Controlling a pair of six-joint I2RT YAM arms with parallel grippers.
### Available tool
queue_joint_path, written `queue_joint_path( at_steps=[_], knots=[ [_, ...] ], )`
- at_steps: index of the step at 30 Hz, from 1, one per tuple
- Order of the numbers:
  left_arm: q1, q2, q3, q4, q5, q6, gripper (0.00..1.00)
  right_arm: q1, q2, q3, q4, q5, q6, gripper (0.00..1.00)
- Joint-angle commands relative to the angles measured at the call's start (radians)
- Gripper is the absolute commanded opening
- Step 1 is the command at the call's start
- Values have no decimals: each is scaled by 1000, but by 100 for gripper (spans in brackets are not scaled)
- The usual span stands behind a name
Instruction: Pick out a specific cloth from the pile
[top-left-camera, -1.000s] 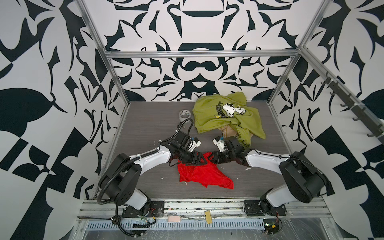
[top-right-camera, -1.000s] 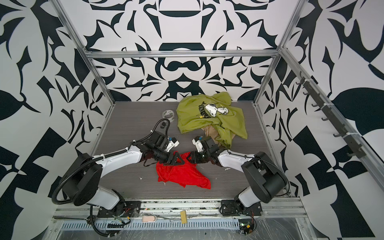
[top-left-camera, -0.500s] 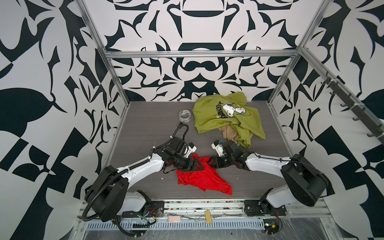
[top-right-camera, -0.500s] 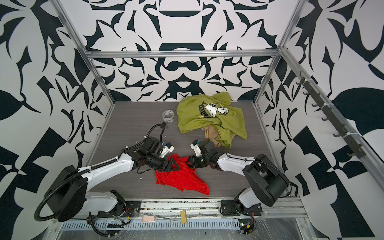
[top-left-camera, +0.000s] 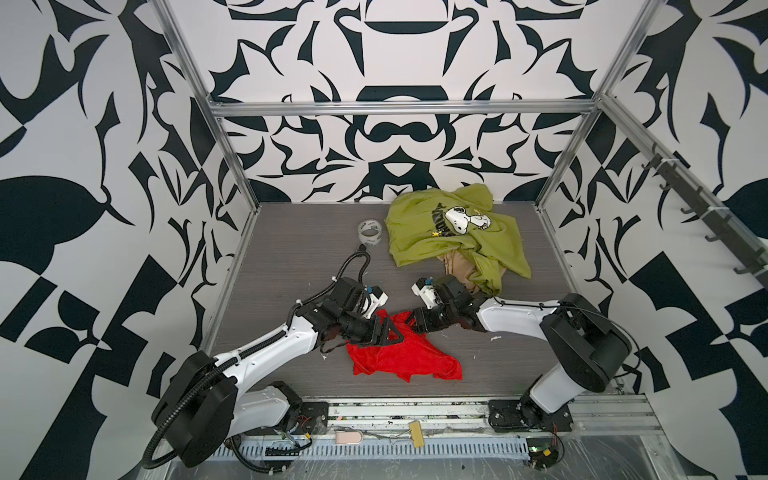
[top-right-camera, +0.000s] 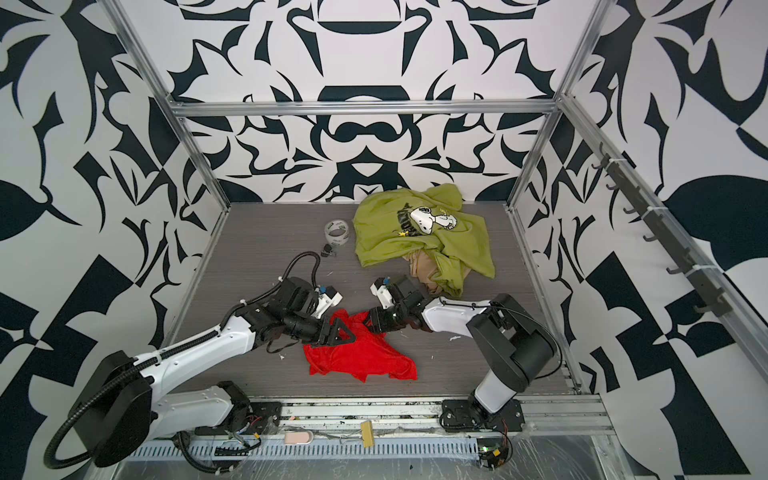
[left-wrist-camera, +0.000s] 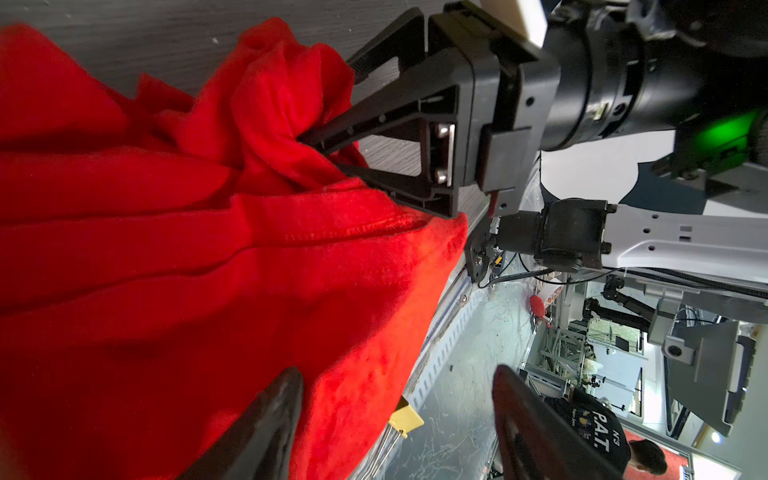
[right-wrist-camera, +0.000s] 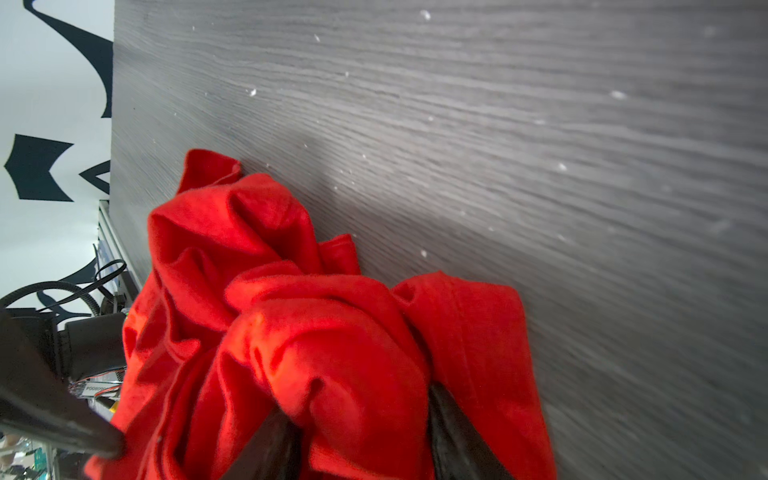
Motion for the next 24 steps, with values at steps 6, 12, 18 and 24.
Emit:
queue_joint_path(
  at_steps=[6,12,18,24],
  knots=[
    [-3,-64,21,-65,-78,18,76,2,-153,52,-182,114,-130,63],
    [18,-141,111,-97,-295,73,81,-32,-352,109,-388,279,-224,76],
    [29,-208,116,-85,-793,170,83,-47,-556,89,-409,606,-316,77],
    [75,-195,-99,367,-1244,543,81,-52,-790,-163,-55,972,-563,77]
  ],
)
